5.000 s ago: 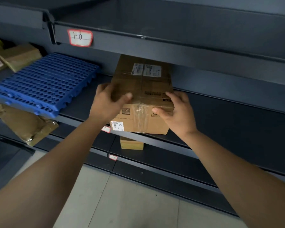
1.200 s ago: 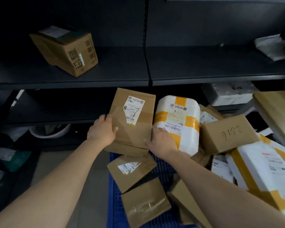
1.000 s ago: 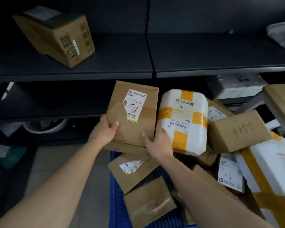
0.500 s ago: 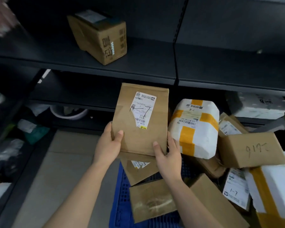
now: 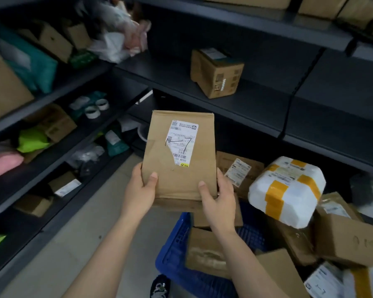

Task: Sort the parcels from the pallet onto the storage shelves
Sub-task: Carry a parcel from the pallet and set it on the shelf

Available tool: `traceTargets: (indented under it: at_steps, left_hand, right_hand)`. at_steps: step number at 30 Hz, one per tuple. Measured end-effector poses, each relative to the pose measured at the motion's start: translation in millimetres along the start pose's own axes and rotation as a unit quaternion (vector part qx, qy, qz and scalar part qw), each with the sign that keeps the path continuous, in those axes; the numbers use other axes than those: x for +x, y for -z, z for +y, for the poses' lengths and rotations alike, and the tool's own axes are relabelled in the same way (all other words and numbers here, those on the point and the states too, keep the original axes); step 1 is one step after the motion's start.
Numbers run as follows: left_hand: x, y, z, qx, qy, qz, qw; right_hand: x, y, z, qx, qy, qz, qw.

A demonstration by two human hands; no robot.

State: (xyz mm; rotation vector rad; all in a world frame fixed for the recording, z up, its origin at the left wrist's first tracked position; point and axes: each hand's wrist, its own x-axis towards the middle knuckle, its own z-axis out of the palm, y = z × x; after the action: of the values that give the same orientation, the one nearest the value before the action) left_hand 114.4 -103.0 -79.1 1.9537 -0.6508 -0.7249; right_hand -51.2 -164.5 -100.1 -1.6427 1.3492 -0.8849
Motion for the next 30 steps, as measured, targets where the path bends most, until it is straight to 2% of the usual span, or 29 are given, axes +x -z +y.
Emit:
traceTargets:
  at_steps: [10,16,23,30]
  left_hand:
    - [-63,137,-29,-0.04,0.038,0.183,0.982]
    - [-104,241,-67,-0.073,0.071,0.318,0.943]
    - [-162,378,-118,-0.063,0.105,0.408,0.905]
    - [-206,493,-171,-0.074,0.118,0.483,0.865]
  right_hand:
    - [-55,-88,-84,0.023,0.101,-0.139,0.985]
    - [-116,-175,-147,0.049,0.152,-0.229,0.96]
    - [-216,-281,-219,0.082,0.187,-0.334,0.92]
    - [-310,-374,-273,0.111,0.214,-0.402,0.884]
